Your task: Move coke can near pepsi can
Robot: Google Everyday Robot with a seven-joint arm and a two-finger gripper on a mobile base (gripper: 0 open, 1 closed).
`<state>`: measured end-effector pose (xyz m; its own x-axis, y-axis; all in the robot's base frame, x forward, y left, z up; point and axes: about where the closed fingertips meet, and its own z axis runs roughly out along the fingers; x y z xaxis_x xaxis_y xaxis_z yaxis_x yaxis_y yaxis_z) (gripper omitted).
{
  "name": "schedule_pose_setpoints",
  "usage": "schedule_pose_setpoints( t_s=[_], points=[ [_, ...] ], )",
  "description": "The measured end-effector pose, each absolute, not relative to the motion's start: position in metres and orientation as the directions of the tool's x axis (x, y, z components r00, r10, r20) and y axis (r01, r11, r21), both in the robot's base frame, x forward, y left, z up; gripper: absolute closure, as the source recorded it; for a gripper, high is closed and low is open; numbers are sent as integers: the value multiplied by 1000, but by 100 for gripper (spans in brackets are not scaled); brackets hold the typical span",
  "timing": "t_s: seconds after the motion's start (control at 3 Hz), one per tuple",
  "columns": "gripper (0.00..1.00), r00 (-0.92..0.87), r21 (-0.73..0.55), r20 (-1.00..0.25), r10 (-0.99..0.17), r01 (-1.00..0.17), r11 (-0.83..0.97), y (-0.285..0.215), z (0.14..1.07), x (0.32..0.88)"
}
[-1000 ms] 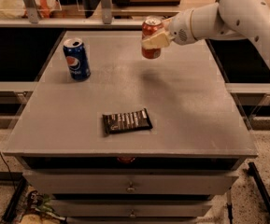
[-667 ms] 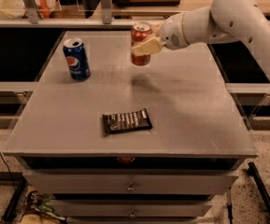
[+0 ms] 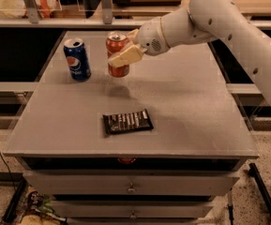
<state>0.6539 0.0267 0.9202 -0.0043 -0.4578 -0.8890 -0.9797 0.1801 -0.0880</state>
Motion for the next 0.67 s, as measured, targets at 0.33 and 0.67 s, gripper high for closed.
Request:
schedule_pose_setpoints(
  t_s=[0.33,0.67],
  points=[
    [100,30,-87,-883,-469,-991,100,58,913,642],
    [100,72,-110,-865,-497,-993,48,83,902,636]
  ],
)
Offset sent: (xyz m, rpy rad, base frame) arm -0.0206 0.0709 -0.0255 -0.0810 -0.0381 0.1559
